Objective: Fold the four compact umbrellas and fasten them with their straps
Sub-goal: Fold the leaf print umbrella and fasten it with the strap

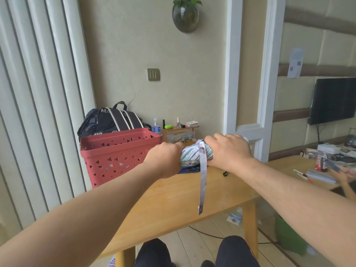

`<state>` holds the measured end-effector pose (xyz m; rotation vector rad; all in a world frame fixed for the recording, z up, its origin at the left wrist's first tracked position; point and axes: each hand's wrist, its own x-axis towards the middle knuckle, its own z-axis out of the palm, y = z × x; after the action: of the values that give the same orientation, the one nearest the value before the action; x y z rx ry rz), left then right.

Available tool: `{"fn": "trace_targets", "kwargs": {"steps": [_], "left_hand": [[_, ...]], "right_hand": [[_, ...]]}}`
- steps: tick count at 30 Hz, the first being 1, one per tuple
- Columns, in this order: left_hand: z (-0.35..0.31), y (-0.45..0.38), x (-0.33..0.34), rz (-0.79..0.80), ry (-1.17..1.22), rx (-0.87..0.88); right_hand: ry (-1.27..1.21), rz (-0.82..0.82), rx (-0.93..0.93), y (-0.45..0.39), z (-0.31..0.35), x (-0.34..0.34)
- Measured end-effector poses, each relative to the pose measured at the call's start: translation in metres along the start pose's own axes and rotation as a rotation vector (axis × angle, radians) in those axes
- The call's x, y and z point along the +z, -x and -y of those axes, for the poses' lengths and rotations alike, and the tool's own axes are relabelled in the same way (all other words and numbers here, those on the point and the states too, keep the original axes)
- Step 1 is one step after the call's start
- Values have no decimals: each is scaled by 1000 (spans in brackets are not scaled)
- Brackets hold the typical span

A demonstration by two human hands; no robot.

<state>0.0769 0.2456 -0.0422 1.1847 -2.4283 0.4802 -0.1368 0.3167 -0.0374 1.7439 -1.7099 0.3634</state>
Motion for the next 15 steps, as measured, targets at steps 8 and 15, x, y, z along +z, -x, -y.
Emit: {"fn": "trace_targets", "kwargs": {"steps": [8,15], "left_hand": [[8,0,4,75,28,52],[13,7,19,-470,-280,178]], "right_hand": [[45,152,-14,3,10,0],[-118,200,103,-4,12,-5]]}}
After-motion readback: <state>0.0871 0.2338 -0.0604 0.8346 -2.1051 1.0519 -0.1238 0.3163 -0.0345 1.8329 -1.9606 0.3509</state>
